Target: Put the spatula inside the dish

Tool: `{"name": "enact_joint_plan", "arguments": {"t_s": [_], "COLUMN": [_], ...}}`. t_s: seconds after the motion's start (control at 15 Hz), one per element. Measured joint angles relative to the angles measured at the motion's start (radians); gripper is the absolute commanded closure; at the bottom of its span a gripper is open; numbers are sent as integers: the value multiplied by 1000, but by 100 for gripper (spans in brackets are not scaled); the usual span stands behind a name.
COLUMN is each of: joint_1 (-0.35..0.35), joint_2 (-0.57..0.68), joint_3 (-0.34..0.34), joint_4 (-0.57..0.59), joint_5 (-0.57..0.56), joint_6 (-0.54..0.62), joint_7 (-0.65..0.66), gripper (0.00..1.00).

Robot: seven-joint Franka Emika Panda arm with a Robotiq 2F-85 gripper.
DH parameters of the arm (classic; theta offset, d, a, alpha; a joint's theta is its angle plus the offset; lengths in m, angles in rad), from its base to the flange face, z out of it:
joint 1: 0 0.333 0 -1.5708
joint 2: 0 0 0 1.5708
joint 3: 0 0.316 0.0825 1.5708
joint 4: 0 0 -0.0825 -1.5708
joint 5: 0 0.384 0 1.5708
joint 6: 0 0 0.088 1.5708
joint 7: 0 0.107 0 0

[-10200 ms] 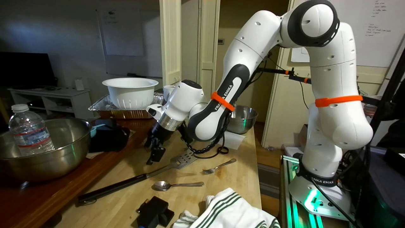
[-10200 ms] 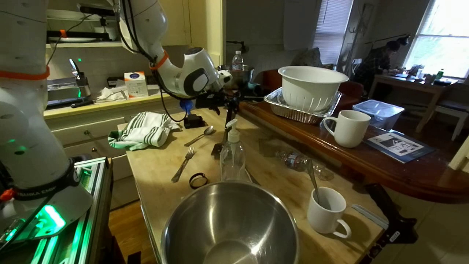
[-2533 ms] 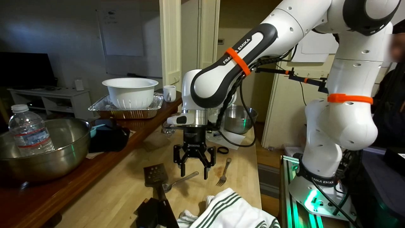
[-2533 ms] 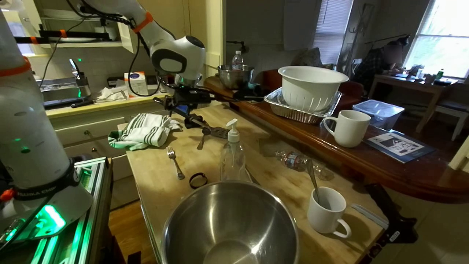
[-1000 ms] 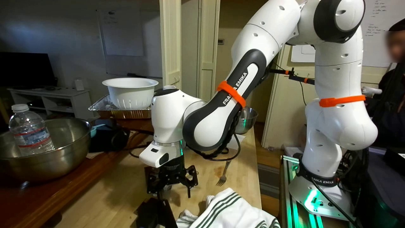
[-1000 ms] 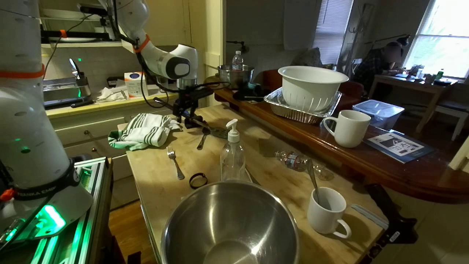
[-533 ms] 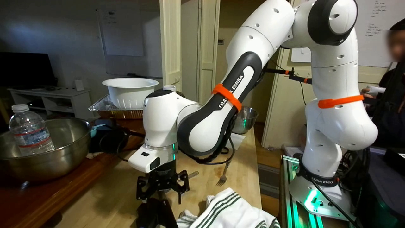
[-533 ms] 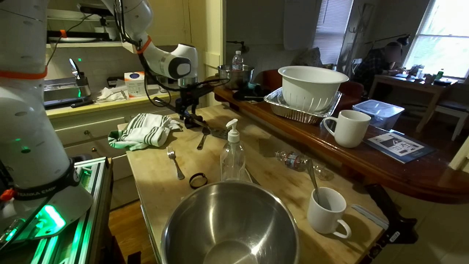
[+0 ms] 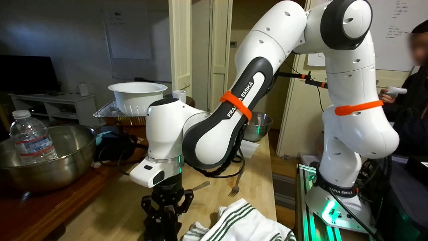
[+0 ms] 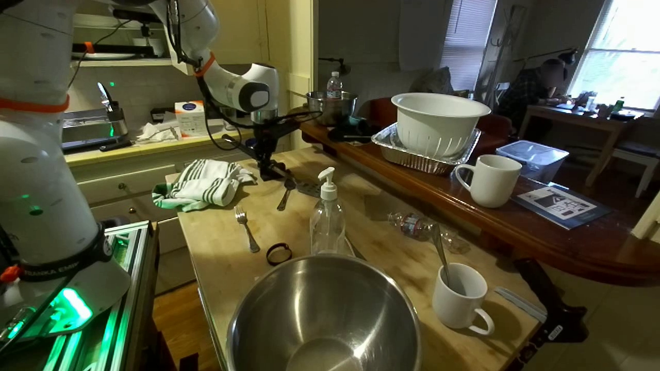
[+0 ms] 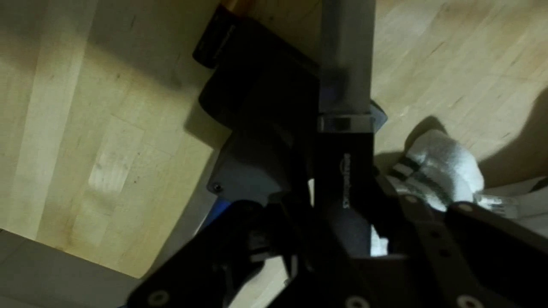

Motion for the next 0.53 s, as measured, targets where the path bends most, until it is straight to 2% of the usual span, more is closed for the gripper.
{"name": "enact_joint_plan", "arguments": {"t_s": [0.27, 0.53], "joint_1": [0, -4], "joint_2": [-5, -45], "joint_3": [1, 5], "joint_4": [10, 26], "joint_5": [0, 1], "joint_6": [-10, -71], "joint_7": [19, 58], "gripper": [92, 92]}}
